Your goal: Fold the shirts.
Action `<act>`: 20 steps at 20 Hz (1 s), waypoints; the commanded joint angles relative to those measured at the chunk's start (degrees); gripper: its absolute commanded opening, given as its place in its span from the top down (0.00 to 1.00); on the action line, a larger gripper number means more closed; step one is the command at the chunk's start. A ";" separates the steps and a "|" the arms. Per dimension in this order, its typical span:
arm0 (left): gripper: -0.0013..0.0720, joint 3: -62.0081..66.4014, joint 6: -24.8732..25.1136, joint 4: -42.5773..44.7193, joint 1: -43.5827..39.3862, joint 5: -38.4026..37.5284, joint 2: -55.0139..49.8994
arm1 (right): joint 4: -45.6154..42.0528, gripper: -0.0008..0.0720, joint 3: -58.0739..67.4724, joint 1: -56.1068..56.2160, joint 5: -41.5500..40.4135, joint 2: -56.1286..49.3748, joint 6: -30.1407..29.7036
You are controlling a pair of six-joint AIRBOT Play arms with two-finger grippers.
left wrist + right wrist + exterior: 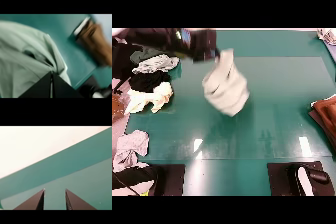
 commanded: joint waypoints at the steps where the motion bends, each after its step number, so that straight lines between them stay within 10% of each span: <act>1: 0.95 -7.56 1.88 4.74 -1.70 -15.65 -0.11 | -4.26 0.56 2.45 4.74 7.96 0.02 -2.99; 11: 0.95 -24.96 4.76 5.20 -1.70 -14.64 0.31 | -13.97 0.56 2.40 10.56 27.87 0.02 -2.47; 15: 0.33 -25.40 5.86 8.68 -1.70 -15.21 0.61 | -15.76 0.56 2.16 10.82 31.87 0.02 -2.47; 20: 0.31 -25.40 8.83 7.45 -1.70 -8.07 6.25 | -16.74 0.54 -4.66 13.03 33.44 0.02 -1.88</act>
